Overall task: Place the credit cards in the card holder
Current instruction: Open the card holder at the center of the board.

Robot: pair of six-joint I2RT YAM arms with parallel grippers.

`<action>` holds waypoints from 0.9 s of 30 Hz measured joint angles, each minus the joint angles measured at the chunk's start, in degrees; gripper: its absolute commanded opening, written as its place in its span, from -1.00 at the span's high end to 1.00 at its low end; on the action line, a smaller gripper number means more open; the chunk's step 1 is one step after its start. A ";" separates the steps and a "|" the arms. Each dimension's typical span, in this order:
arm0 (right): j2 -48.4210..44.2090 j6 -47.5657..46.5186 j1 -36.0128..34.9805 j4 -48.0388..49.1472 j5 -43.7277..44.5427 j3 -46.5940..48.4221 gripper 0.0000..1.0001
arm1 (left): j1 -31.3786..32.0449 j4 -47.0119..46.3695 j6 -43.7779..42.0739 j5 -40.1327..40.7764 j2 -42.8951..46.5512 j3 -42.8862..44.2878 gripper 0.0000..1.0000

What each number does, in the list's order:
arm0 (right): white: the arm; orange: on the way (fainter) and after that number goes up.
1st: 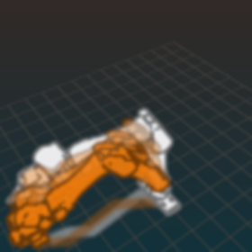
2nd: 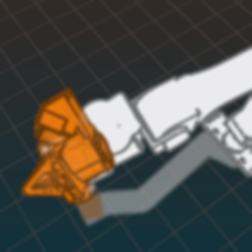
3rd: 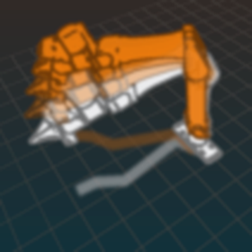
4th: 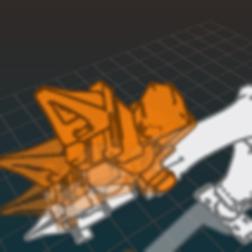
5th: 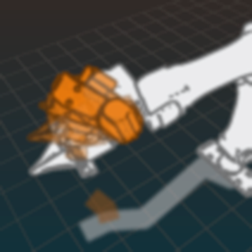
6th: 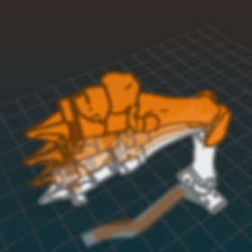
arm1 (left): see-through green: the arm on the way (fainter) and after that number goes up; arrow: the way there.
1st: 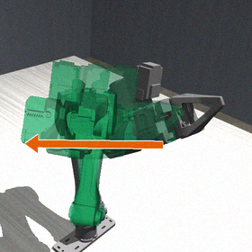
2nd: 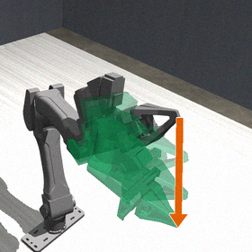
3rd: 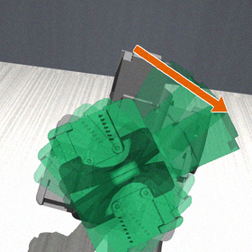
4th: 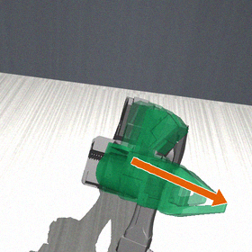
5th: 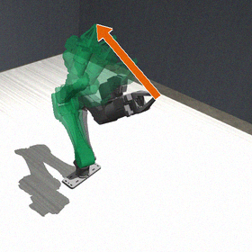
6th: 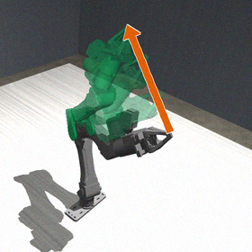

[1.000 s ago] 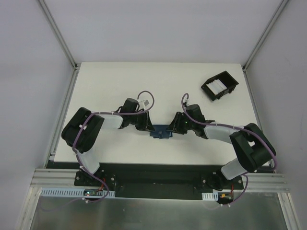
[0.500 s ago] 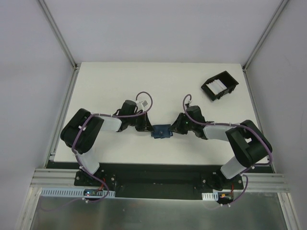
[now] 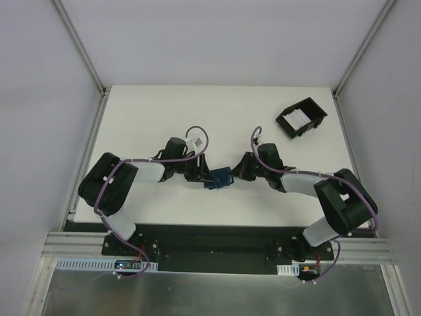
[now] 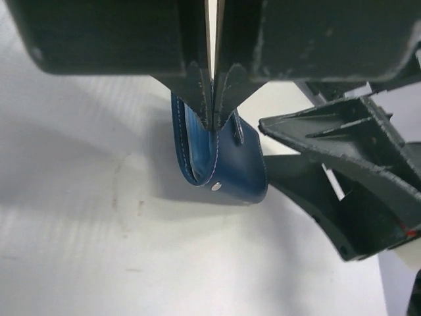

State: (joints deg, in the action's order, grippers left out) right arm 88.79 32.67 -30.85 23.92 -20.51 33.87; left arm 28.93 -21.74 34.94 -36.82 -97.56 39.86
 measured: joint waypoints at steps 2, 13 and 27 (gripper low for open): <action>-1.07 -1.53 -0.24 0.15 -1.73 0.00 0.99 | -0.04 1.68 -1.27 0.59 1.46 -0.07 -0.37; -5.88 -13.05 -1.25 -1.11 -8.63 -0.37 0.99 | -9.14 5.77 -10.80 -0.70 6.12 1.51 -0.98; -4.83 -23.39 0.63 -5.44 -15.54 3.61 0.99 | -7.93 -3.63 -16.70 -24.76 -14.21 14.34 -0.98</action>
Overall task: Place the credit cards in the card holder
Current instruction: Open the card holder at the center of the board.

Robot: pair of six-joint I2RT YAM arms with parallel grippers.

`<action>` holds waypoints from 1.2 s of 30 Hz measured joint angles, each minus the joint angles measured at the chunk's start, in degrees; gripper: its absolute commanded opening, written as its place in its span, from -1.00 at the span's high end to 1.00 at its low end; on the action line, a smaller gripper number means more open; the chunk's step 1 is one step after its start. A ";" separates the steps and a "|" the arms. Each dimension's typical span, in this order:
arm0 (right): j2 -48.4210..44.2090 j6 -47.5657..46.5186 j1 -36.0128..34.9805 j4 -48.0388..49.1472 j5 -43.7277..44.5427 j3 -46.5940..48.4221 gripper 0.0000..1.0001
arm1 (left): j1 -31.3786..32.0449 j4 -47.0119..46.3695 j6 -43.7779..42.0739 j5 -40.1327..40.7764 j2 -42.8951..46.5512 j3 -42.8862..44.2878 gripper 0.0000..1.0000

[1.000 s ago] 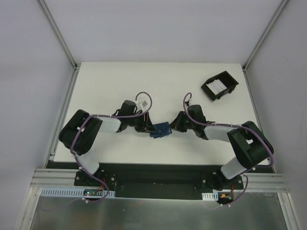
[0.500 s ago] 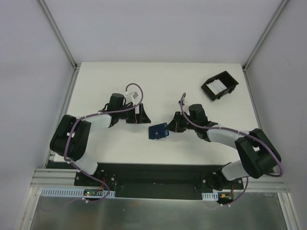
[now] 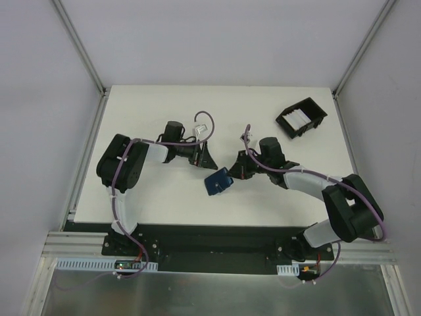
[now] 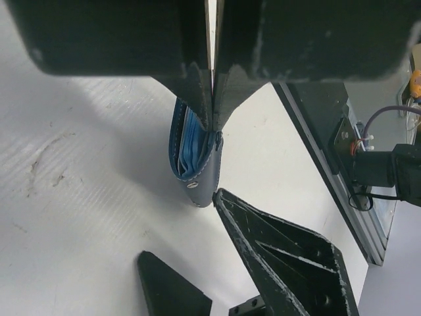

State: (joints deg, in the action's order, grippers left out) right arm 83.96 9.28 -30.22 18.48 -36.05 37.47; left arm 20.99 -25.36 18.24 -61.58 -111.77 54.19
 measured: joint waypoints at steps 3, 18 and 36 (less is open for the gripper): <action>0.59 -0.76 0.13 -0.87 -0.26 0.79 0.99 | 1.14 -0.90 -0.09 -2.84 -1.88 1.79 -0.73; 2.25 -1.44 0.96 -2.84 1.38 1.07 0.99 | 4.42 -1.75 0.81 -2.84 2.56 -10.12 0.42; 4.26 -5.14 -4.85 -8.13 0.98 2.32 0.21 | 4.42 11.76 -4.68 -1.53 0.74 -2.25 1.00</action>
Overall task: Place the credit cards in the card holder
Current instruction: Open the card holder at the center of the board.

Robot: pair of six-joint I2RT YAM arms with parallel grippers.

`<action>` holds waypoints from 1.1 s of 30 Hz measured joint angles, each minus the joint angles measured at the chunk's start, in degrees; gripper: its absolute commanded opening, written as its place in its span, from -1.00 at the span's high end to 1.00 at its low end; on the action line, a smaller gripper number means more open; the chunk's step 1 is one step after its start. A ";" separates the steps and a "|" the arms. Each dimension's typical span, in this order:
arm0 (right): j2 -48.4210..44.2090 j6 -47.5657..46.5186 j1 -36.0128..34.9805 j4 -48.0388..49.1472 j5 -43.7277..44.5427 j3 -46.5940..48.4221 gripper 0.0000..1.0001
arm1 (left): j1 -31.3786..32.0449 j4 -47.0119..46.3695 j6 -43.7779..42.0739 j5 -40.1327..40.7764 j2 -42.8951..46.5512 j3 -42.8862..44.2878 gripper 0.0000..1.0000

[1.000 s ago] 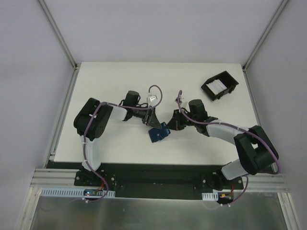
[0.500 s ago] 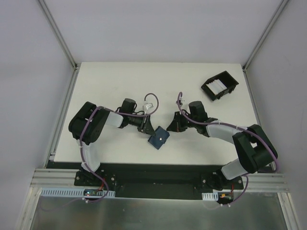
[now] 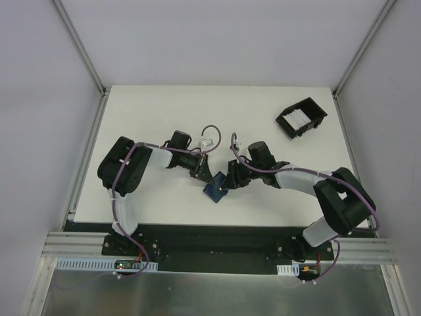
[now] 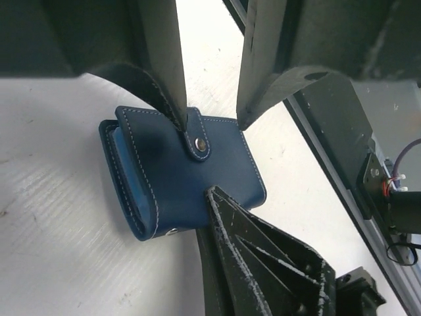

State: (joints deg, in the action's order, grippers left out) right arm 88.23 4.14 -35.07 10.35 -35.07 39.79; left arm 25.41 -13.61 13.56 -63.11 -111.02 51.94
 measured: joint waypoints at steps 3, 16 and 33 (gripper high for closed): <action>2.23 -1.57 0.00 -1.42 0.33 1.84 0.17 | 0.00 1.92 -1.22 -0.04 -0.48 1.01 1.00; 7.30 -4.48 -0.13 -2.19 -4.02 4.04 0.22 | -0.02 4.72 -3.52 -0.92 -1.60 1.31 1.00; 8.87 -5.27 -4.35 -2.38 -5.25 4.26 0.92 | -0.39 7.50 -0.70 2.10 -1.60 1.16 1.00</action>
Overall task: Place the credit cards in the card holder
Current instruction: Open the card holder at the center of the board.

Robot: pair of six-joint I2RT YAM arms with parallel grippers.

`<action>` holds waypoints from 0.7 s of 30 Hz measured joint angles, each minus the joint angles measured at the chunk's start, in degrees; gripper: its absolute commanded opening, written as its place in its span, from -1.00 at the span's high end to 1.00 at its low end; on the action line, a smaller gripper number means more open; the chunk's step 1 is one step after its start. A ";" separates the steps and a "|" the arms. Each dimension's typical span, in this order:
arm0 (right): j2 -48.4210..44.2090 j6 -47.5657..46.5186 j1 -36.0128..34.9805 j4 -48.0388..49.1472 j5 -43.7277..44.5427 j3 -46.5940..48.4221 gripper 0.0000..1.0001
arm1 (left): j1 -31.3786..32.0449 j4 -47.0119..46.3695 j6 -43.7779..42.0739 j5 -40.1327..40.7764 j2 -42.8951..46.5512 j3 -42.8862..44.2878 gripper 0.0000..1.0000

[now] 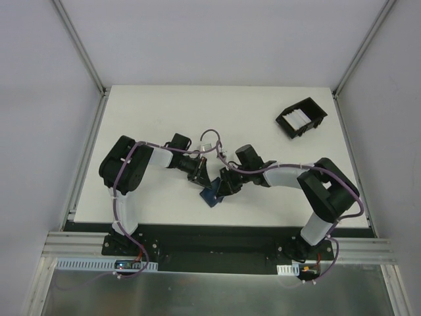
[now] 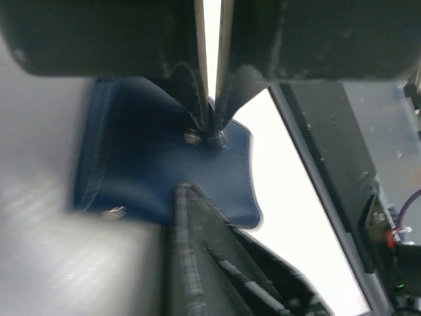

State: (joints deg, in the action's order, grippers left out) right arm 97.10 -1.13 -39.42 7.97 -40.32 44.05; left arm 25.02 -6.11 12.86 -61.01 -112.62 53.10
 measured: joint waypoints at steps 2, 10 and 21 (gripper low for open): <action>0.28 0.28 -1.14 0.31 -0.35 0.13 0.99 | -0.13 -0.68 2.05 0.94 0.00 -0.37 1.00; 1.31 0.70 -8.70 -0.02 -1.68 -0.26 0.85 | -0.37 -8.22 8.87 6.64 0.35 -0.55 1.00; -13.31 5.70 -1.36 -1.40 9.77 -10.99 0.64 | -0.37 -9.55 9.14 11.37 5.55 -5.51 1.00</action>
State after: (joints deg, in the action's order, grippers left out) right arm 83.79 4.58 -40.77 6.57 -30.55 33.06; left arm 24.64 -15.66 22.00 -49.65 -107.07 47.59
